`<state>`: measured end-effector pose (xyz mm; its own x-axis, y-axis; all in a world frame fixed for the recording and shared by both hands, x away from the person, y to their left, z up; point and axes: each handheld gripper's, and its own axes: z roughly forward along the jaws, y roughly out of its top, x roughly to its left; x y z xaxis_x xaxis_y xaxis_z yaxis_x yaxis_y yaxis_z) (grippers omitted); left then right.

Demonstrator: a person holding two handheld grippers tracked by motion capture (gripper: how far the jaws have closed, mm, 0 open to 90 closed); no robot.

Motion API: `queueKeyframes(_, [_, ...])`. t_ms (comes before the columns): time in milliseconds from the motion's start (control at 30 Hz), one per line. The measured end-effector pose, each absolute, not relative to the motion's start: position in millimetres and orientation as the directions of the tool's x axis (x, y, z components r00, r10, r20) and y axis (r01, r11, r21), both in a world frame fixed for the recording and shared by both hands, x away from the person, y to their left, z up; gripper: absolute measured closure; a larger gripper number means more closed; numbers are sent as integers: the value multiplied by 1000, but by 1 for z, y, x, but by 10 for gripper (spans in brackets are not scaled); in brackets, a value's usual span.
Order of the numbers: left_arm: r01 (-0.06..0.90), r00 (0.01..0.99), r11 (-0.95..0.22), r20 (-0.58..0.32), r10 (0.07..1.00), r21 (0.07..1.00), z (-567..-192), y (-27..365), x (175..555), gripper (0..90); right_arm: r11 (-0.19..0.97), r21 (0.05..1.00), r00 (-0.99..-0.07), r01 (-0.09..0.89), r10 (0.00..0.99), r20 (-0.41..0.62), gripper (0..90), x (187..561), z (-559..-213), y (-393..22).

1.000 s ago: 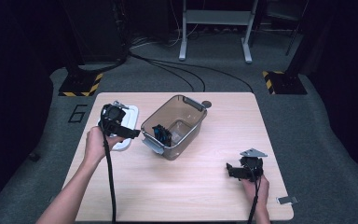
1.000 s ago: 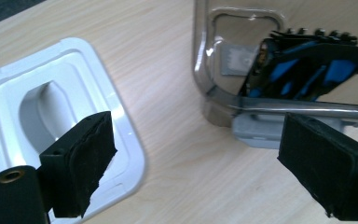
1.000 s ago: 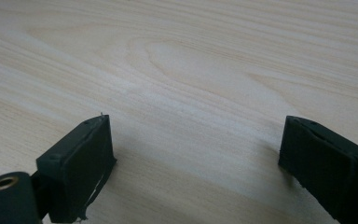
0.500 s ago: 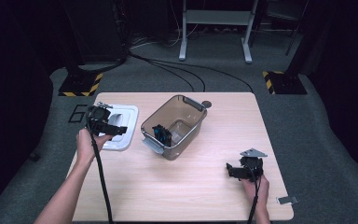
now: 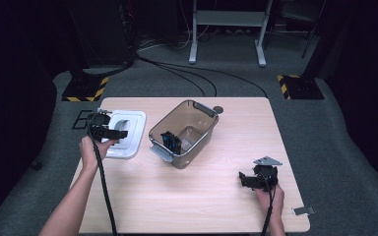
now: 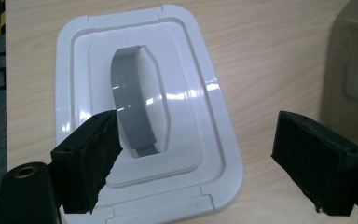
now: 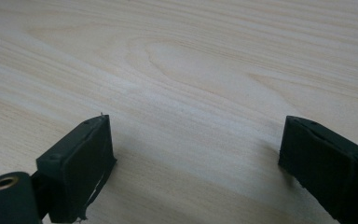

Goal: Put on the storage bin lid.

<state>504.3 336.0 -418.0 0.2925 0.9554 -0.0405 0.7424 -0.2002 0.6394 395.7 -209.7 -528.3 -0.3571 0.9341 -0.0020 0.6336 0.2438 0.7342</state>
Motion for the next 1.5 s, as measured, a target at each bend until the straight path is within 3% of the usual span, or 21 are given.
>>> queueKeyframes(533, [794,127,-57,-75,989,605,-471,354,539,242,245,734,-359,633,933,-2,89,396,-528,-210])
queueKeyframes(1033, [793,96,-33,-70,993,609,-488,352,550,494,245,734,-360,633,933,-2,89,396,-528,-210])
queueKeyframes(1200, [794,95,-38,-61,994,607,-492,351,551,644,245,735,-360,633,933,-2,90,396,-528,-210])
queueKeyframes(1500, [789,102,-34,-76,992,613,-486,357,546,667,245,735,-360,633,933,-2,90,396,-528,-210])
